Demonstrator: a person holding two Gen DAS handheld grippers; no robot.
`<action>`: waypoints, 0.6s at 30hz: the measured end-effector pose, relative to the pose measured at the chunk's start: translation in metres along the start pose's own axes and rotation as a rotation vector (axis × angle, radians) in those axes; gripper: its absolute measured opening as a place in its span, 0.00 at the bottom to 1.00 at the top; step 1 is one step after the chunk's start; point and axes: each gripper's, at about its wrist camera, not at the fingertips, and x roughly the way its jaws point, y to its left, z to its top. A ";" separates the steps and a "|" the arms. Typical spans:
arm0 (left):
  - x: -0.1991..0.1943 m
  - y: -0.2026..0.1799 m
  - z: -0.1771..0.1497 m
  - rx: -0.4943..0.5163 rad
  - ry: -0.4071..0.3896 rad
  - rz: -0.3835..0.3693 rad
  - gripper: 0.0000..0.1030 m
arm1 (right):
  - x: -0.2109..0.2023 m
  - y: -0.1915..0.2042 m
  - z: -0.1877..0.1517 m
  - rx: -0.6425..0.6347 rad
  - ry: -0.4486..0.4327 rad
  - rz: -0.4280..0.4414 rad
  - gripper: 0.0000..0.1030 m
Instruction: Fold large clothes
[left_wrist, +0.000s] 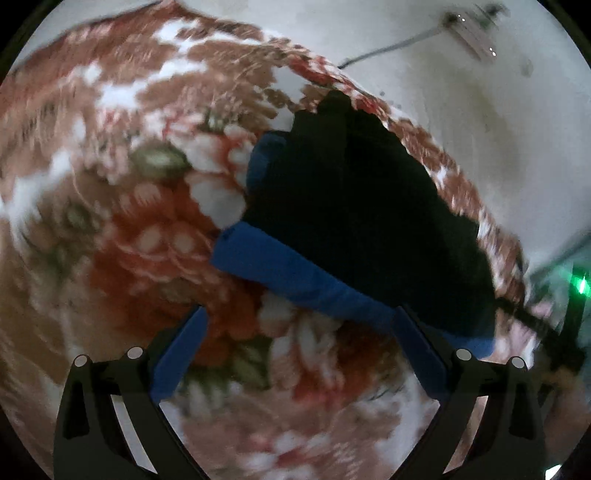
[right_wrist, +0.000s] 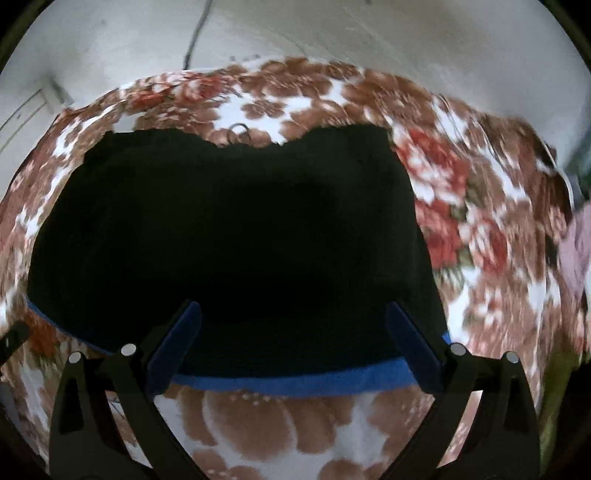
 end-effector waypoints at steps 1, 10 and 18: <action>0.005 0.006 0.000 -0.052 -0.004 -0.033 0.95 | 0.001 0.001 0.001 -0.027 -0.003 0.007 0.95; 0.048 0.011 0.000 -0.175 -0.062 -0.174 0.95 | 0.017 0.008 0.008 -0.129 -0.054 0.028 0.95; 0.069 -0.007 0.027 -0.084 -0.070 -0.208 0.95 | 0.036 0.001 0.006 -0.073 -0.040 0.045 0.95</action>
